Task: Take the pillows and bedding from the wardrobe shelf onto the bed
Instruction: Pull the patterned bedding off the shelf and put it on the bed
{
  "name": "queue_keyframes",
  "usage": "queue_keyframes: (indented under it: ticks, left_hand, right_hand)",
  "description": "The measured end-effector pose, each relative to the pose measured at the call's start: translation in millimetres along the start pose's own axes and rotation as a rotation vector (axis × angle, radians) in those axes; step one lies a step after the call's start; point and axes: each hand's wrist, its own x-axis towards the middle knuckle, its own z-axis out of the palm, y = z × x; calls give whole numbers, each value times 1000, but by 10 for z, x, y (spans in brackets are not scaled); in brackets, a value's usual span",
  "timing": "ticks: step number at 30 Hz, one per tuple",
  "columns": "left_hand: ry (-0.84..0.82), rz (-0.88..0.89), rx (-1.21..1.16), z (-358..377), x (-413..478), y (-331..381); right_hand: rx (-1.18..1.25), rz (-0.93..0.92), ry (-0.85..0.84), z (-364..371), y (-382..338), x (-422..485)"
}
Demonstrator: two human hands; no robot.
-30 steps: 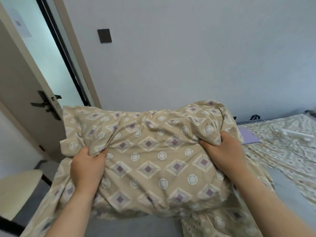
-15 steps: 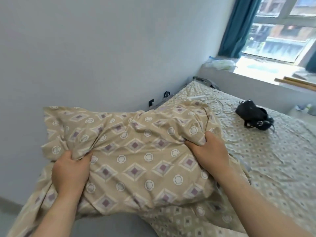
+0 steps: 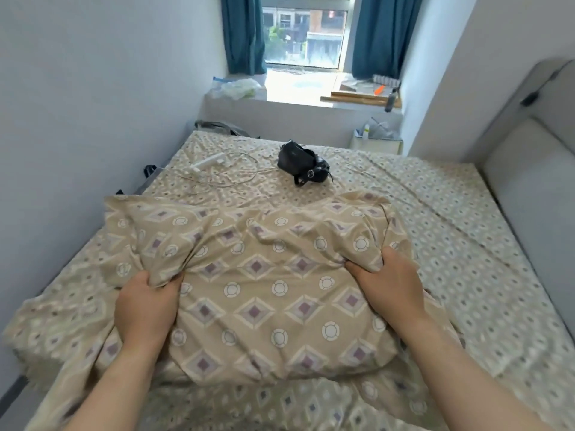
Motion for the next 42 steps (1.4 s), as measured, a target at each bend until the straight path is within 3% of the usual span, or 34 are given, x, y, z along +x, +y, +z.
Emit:
queue_keyframes:
  ticks: [8,17,27,33,42]
  left_hand:
    - [-119,21,11,1435,-1034,834]
    - [-329,-74,81,2851,-1916,1055]
    - [-501,-68,105,4234,-2259,495]
    - [-464,-19,111,4904,-2180,124]
    - [-522,42,244,5370,-2059,-421]
  right_hand:
    - [-24,154,-7,-852,1757,383]
    - [-108,336,-39,-1252,3292,428]
    - [-170,456,-46,-661,4527,349]
    - [-179,442,-58,-82,5077,606]
    - [-252,472,-174,577,5496,629]
